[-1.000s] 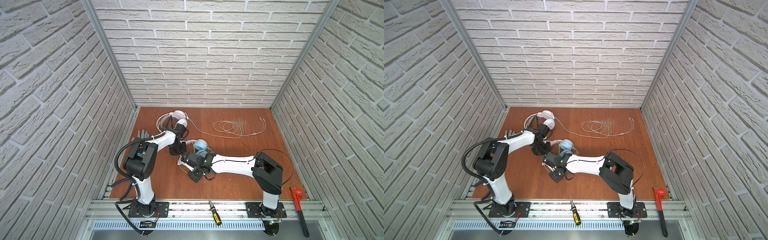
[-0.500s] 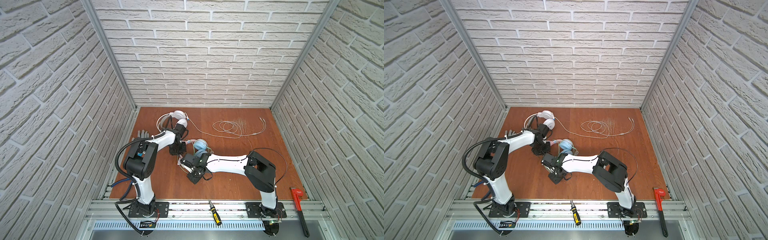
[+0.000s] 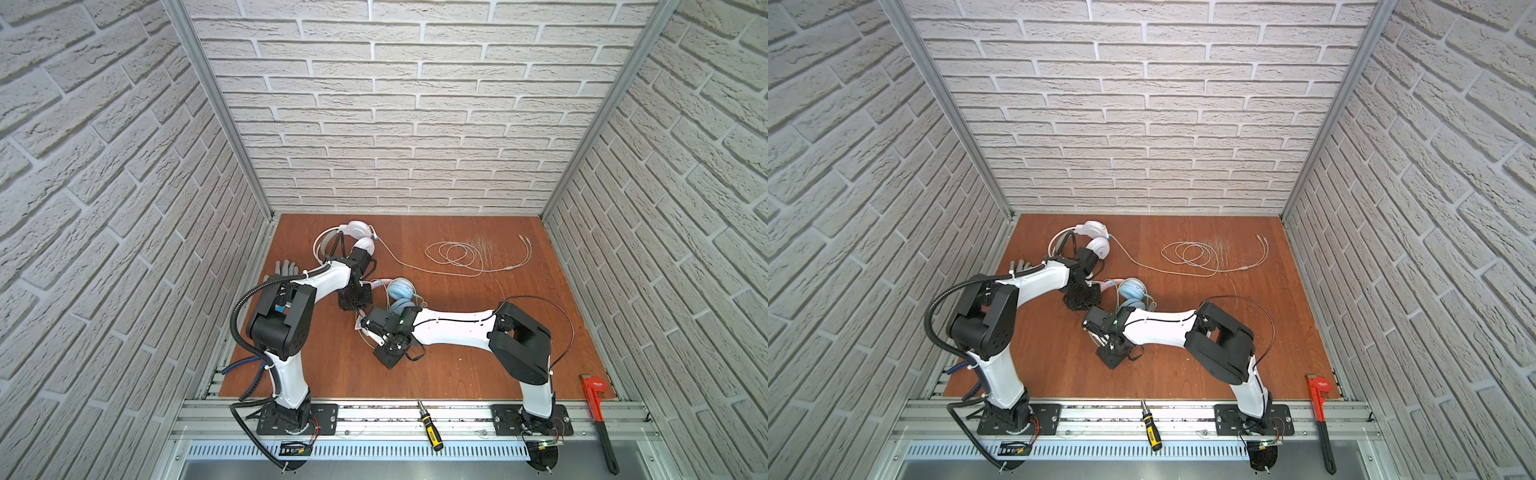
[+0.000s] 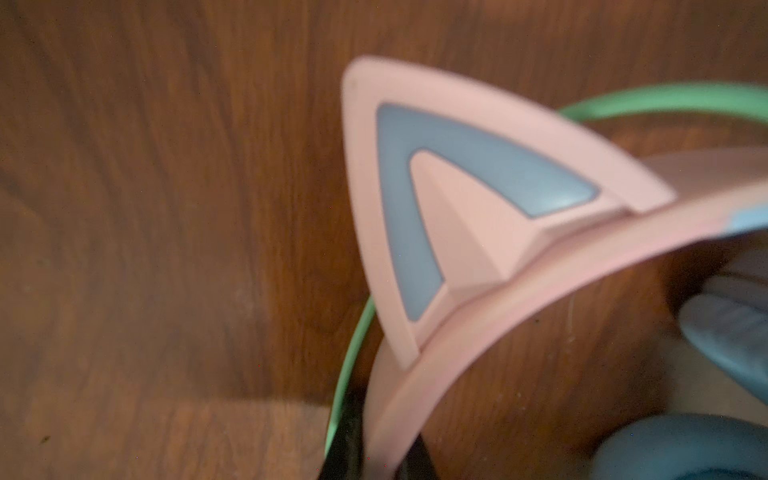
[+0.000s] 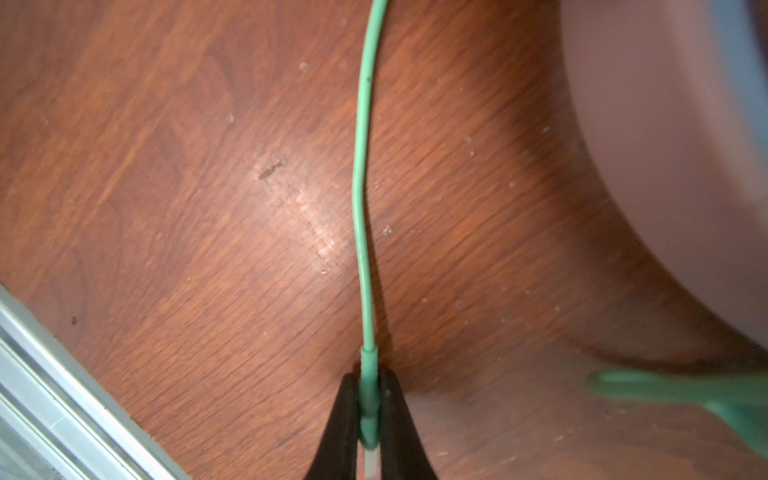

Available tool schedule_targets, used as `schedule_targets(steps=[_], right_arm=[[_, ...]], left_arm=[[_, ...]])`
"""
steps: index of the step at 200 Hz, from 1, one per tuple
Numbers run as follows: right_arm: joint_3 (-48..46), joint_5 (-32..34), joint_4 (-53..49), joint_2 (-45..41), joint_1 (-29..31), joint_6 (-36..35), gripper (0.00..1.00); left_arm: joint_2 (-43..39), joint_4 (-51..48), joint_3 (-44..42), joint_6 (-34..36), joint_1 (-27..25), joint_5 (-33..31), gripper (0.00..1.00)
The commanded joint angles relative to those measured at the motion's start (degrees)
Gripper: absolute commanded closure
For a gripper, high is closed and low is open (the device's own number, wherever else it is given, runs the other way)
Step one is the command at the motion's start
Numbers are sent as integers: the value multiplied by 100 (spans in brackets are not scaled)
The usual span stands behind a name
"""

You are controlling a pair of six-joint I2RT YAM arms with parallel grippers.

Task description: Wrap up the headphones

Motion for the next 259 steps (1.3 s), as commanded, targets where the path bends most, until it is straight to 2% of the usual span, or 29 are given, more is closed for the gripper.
schedule_targets(steps=[1,31,141,178,208,224,259], right_arm=[[-273,-32,-286,0,49,-22,94],[-349,98,-325,-507,49,-124,94],[-953,724,-1886,-1735,-4,-795,94],[-1088,567,-2010,-2060,5,-930,94],[-1117,725,-2455,-1970,-13,-741,95],[-1199,911,-2501,-1952,-83,-405,95],[-1096,848,-2291,-1892,-318,57,94]], left_arm=[[77,9,142,21,76,-35,100],[60,-78,225,43,96,-14,100],[-144,-258,423,27,182,127,100],[-179,-313,451,1,225,101,100],[-277,-198,404,-19,305,461,100],[-322,-249,433,54,317,561,100],[-438,-521,521,399,325,758,100]])
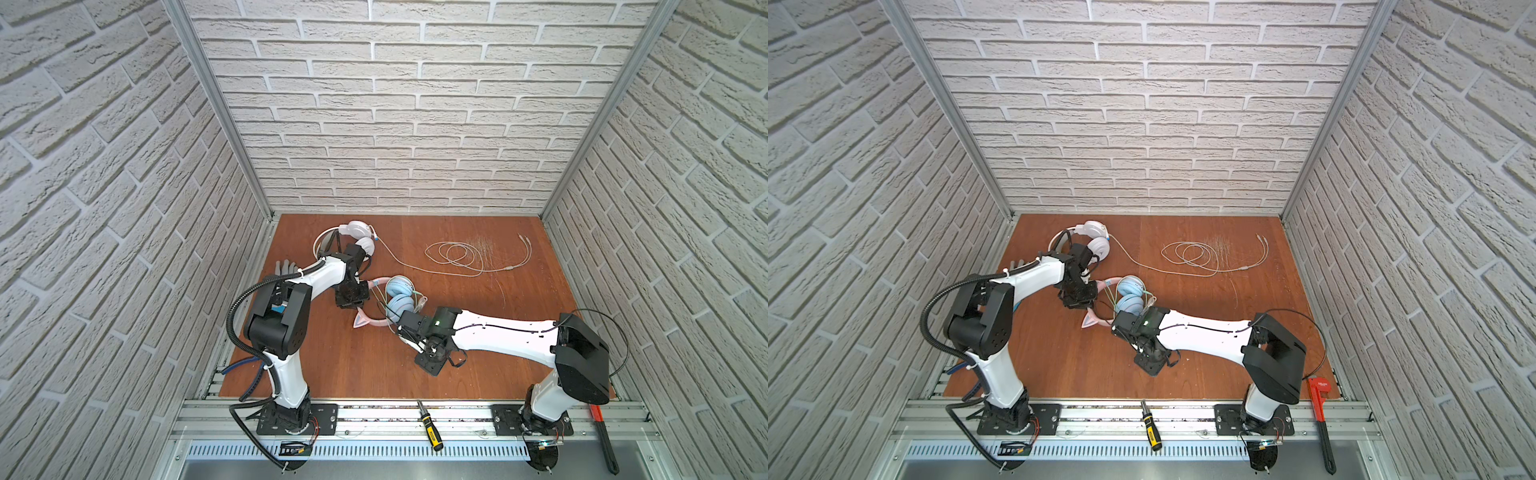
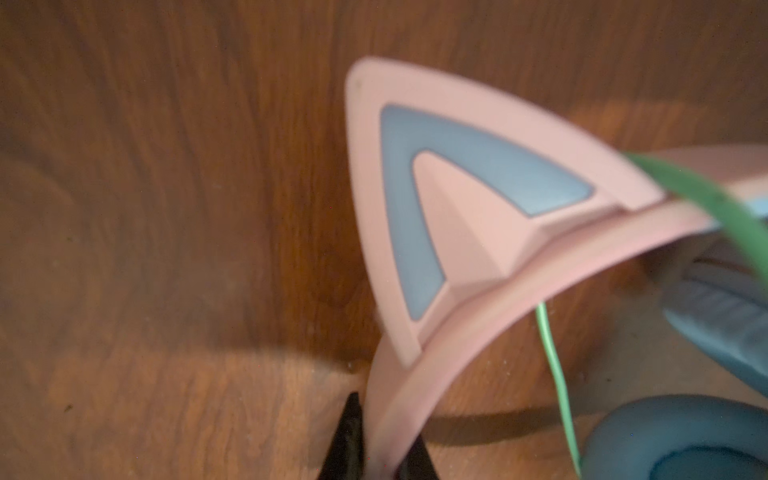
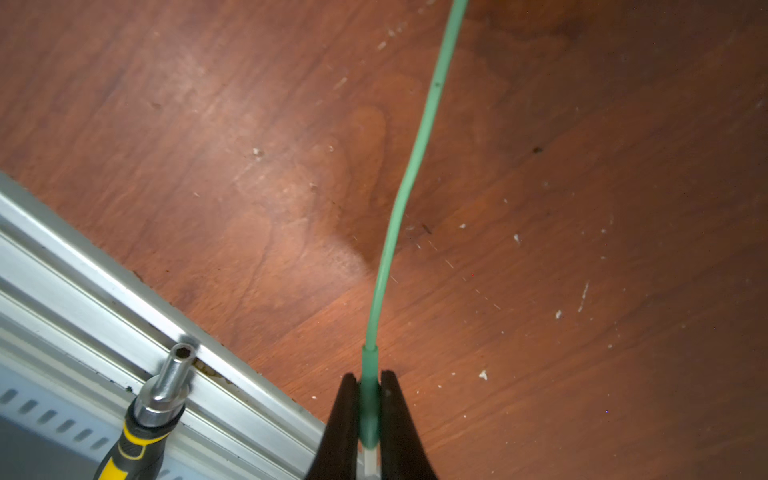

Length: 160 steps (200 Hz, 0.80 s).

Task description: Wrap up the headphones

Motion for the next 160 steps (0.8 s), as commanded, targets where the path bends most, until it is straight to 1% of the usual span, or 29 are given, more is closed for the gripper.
schedule_targets(steps=[1,15,31,49,82,101,125,141,160], right_arm=[[36,12,-198,-11,-109,435,94],[121,-131,-49,18,-99,430,95],[158,-197,5,71,-104,491,95],[168,-30,-108,139,-142,662,95],[106,187,-9,56,-240,1021,95],[91,120,67,16,-242,1047,95],[-43,186,-48,-40,-235,1100,95],[-192,14,30,-151,-210,953,95],[-279,-19,85,-319,-73,690,95]], left_arm=[[-372,-68,285,250,72,221,100],[-434,-198,281,332,89,140,100],[-471,-287,278,408,111,191,100],[-455,-445,344,556,104,314,100],[-448,-718,366,744,91,90,100],[-500,-676,338,667,156,40,100],[-577,-572,360,471,257,33,100],[-622,-474,382,308,326,-22,100],[-627,-402,435,136,379,-152,100]])
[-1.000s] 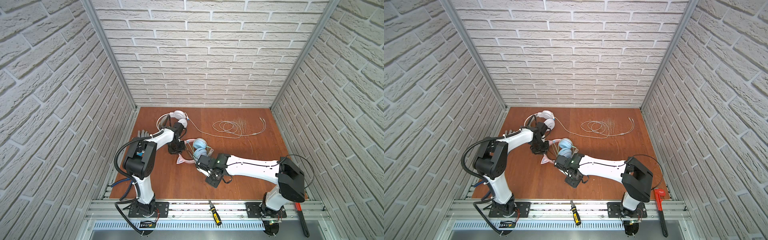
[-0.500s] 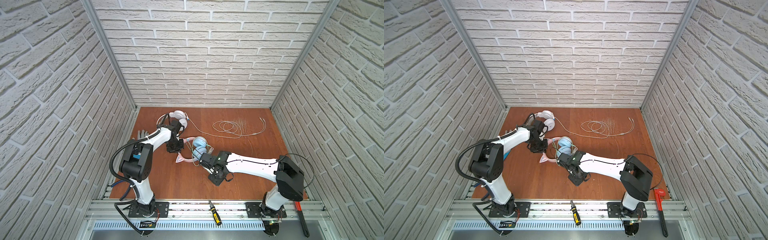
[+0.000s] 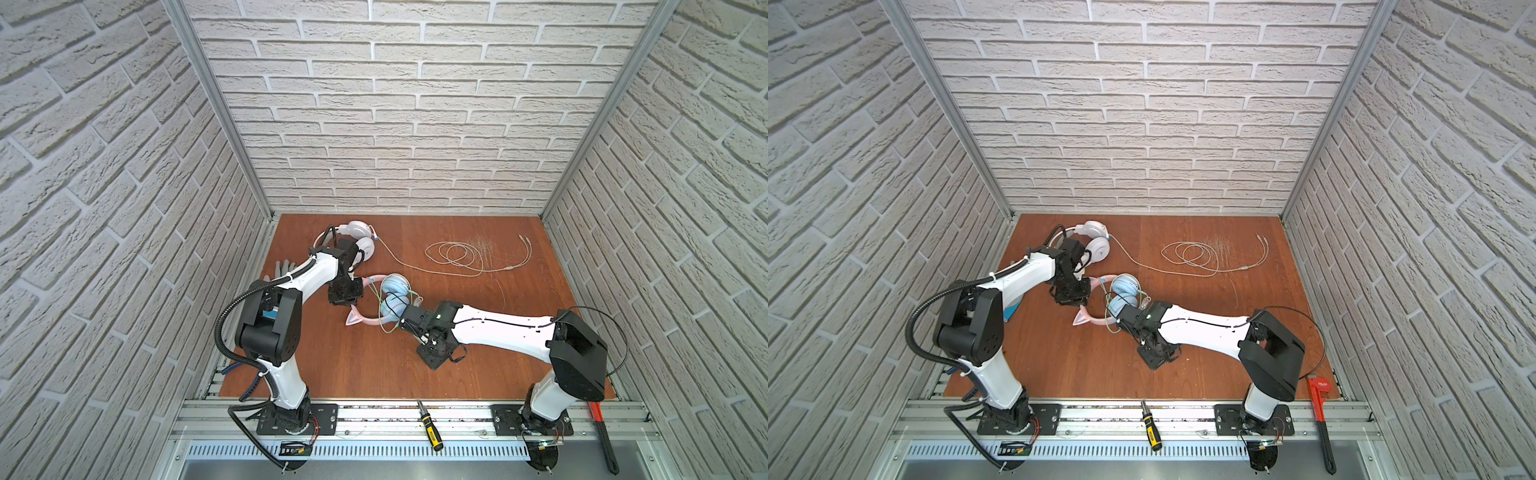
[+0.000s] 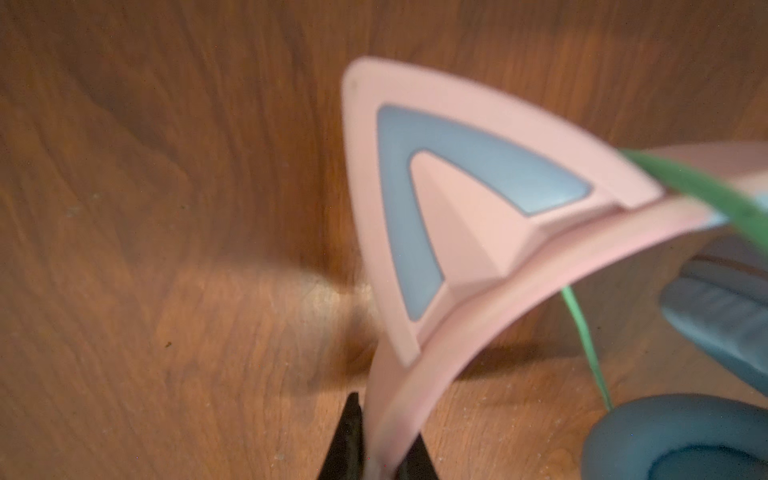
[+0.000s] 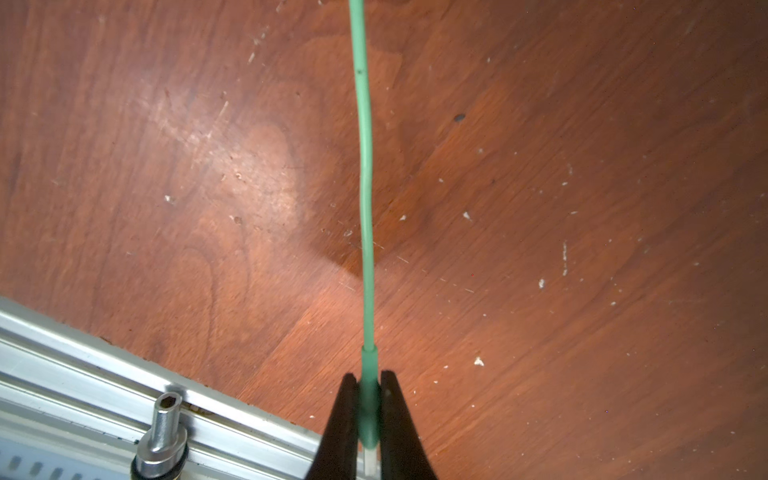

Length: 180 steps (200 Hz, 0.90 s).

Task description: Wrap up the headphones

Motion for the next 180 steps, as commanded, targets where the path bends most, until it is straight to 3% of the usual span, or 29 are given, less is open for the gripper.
schedule_targets(steps=[1,57,117,180], right_arm=[[-158,-83,-45,-362,132,-229,95],[-80,-482,238,-599,550,-1204,95],[-62,-1287,623,-808,737,-1571,95],[203,-1575,749,-994,720,-1938,95]], left_arm=[[-261,184,247,-283,99,-71,100],[-27,458,475,-604,104,-266,100],[230,478,524,-655,105,-580,100],[325,667,226,-683,50,-780,100]])
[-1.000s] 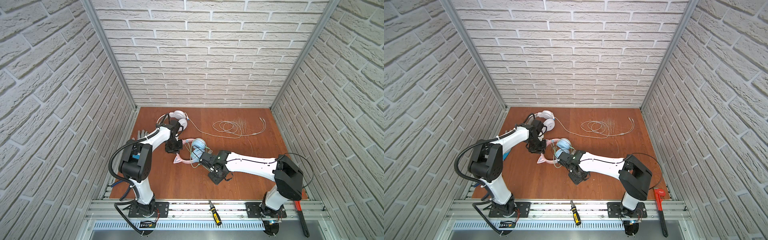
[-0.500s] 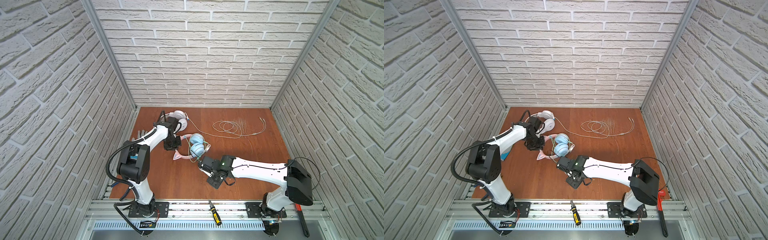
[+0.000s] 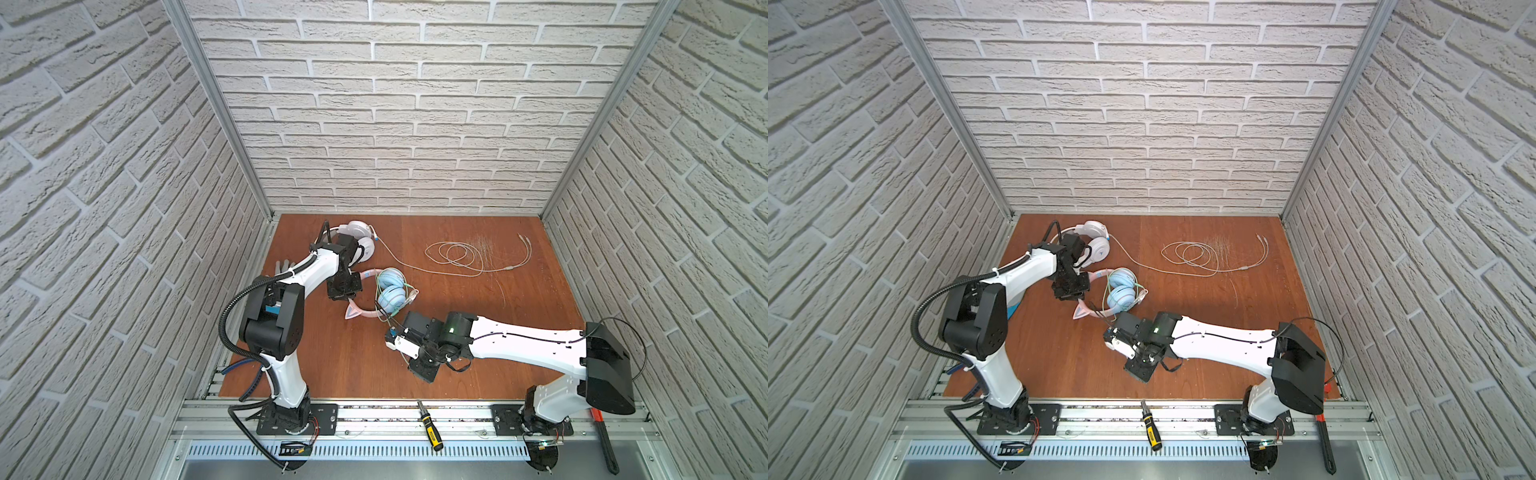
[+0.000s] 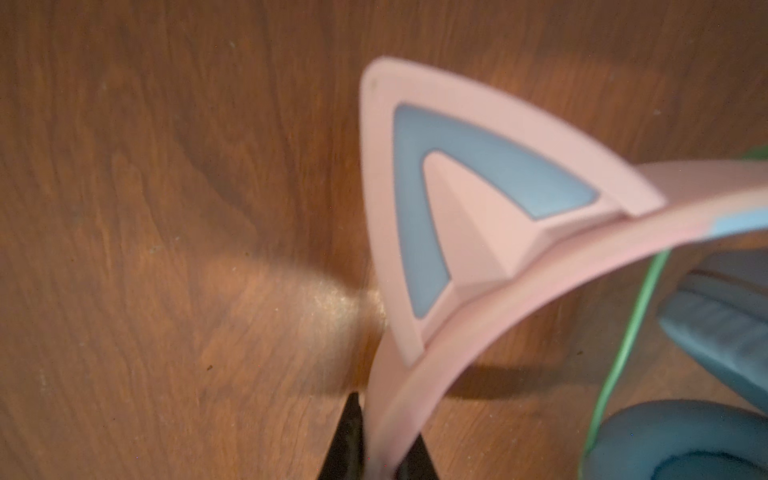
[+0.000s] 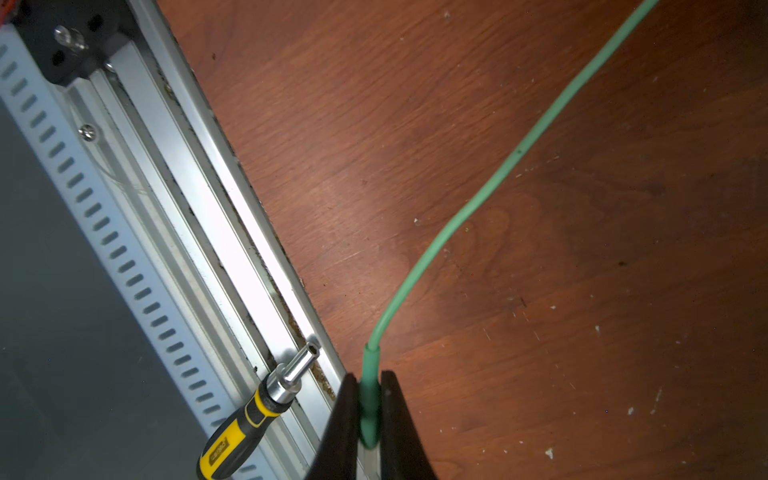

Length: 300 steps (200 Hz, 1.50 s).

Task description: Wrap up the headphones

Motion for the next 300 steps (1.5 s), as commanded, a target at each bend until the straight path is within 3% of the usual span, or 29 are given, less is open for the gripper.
schedule_targets(steps=[1,136,208,300], right_arm=[[198,-444,-88,-201,82,-275,95],[815,-1041,665,-350,-731,-377,95],[1913,-1208,770,952,-1285,-215,95],[2471,-1081,941,2087,-1624,918,95]], left_arm=[[19,578,-59,-207,17,-233,100],[267,746,-257,-202,-398,-562,100],[-36,863,-552,-223,-590,-399,100],[-166,741,-687,-245,-665,-332,100]])
